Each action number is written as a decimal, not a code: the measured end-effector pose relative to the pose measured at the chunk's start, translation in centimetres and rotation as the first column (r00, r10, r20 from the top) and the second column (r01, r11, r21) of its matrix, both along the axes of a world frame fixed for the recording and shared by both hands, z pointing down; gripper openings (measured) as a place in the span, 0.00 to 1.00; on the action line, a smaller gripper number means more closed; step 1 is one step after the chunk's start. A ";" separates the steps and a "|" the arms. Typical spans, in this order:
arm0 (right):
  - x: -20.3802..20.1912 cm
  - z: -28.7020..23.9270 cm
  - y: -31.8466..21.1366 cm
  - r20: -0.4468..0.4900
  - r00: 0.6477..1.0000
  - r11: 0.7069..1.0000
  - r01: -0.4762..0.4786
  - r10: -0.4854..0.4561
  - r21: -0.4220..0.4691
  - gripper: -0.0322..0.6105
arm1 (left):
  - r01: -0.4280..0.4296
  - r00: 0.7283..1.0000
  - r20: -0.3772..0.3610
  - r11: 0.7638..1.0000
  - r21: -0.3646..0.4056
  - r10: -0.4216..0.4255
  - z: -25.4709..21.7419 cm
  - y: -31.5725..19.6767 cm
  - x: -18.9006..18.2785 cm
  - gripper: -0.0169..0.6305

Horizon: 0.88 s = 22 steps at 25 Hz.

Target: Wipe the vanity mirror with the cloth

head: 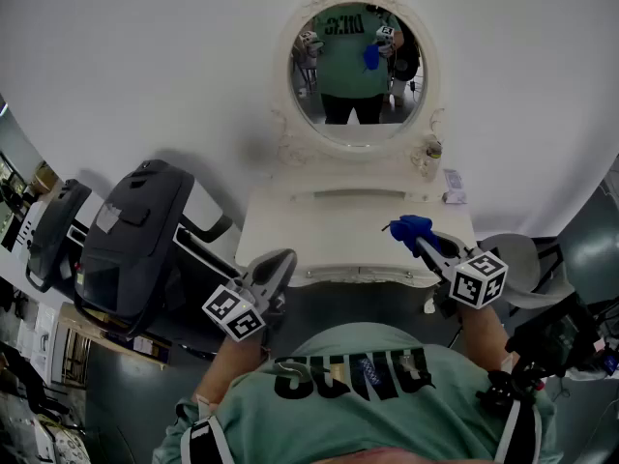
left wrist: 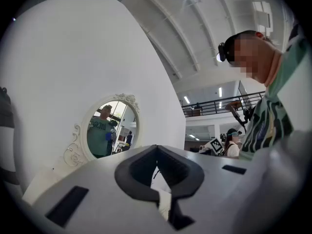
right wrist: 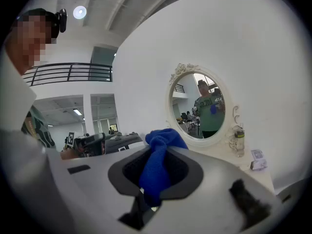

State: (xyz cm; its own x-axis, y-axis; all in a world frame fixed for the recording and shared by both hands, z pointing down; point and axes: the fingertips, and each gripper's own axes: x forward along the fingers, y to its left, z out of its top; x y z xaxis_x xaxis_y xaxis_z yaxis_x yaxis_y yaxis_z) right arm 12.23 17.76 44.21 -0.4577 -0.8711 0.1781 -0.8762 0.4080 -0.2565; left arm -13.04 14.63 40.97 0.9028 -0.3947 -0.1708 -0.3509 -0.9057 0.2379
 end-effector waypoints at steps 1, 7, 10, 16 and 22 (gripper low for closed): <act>0.0 -0.1 -0.2 -0.001 1.000 1.000 0.000 0.000 0.006 0.13 | -0.001 1.000 -0.002 1.000 0.005 0.001 -0.1 -0.3 0.1 0.04; 0.2 -0.7 -0.9 -0.015 1.000 1.000 -0.006 0.007 0.028 0.13 | -0.014 1.000 -0.008 1.000 0.023 0.014 -0.6 -1.4 0.4 0.04; 0.3 -0.8 -1.0 -0.019 1.000 1.000 -0.012 0.012 0.027 0.13 | -0.022 1.000 -0.010 1.000 0.022 0.022 -0.7 -1.6 0.6 0.04; 1.1 -0.6 -0.9 0.034 0.999 1.000 -0.016 0.015 0.012 0.13 | -0.048 0.999 -0.003 0.999 0.024 0.048 -0.5 -2.1 1.9 0.04; 3.5 -0.8 0.0 0.042 0.999 1.000 -0.019 0.018 0.019 0.13 | -0.078 0.997 0.012 0.997 0.029 0.078 -0.9 -2.0 5.1 0.04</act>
